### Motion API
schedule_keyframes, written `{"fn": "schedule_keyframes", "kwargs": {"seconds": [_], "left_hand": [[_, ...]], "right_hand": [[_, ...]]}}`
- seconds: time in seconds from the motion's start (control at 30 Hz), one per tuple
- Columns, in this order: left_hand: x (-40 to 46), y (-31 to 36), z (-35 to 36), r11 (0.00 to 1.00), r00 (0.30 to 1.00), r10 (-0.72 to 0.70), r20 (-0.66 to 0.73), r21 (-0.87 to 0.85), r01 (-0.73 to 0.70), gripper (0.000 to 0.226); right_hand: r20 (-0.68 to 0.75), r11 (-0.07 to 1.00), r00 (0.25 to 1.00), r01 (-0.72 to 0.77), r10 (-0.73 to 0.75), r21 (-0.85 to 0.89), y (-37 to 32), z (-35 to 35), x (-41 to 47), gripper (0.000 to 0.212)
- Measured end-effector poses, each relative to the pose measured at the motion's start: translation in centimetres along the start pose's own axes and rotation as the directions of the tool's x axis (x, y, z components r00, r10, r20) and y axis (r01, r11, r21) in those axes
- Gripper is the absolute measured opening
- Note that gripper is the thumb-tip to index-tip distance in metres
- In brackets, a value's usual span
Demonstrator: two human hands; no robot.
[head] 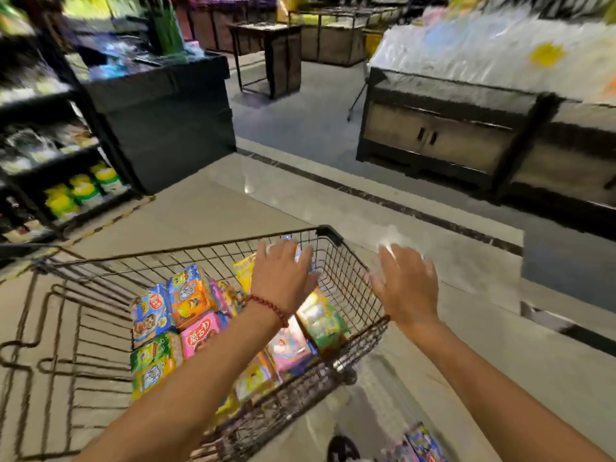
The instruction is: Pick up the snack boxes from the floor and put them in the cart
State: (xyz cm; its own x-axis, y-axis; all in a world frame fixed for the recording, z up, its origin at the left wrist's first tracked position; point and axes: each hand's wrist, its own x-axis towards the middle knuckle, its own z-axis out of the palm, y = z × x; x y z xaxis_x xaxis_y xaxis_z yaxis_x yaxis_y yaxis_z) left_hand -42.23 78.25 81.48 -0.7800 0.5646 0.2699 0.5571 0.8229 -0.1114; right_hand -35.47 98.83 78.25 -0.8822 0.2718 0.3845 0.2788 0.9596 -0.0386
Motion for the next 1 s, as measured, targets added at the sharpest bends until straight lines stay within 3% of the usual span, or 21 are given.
{"fn": "schedule_keyframes", "kwargs": {"seconds": [0.3,0.5,0.77,0.93,1.0], "left_hand": [[-2.5,12.3,-4.3,0.947,0.955,0.293,-0.048,-0.120,-0.297,0.053],[-2.8,21.8,-3.8,0.869,0.891,0.451,-0.045,-0.206,-0.450,0.049],[-5.3,32.5,2.3,0.850,0.862,0.483,0.150,-0.315,-0.422,0.061],[-6.2,35.3,9.2,0.879,0.799,0.477,0.367,-0.224,-0.422,0.066],[-6.8,35.8,13.2,0.884,0.772,0.467,0.432,-0.203,-0.421,0.071]], "right_hand": [[-0.108,0.964,0.967,-0.241,0.230,-0.110,9.4,-8.1,-12.2,0.047],[-0.125,0.902,0.915,-0.401,0.384,-0.161,17.7,-9.2,-19.4,0.048],[-0.014,0.823,0.842,-0.530,0.539,-0.203,27.0,-5.0,-30.6,0.054],[0.056,0.816,0.820,-0.556,0.570,-0.161,29.4,1.7,-34.1,0.043],[0.132,0.821,0.811,-0.557,0.570,-0.128,29.4,5.8,-35.3,0.049]]}}
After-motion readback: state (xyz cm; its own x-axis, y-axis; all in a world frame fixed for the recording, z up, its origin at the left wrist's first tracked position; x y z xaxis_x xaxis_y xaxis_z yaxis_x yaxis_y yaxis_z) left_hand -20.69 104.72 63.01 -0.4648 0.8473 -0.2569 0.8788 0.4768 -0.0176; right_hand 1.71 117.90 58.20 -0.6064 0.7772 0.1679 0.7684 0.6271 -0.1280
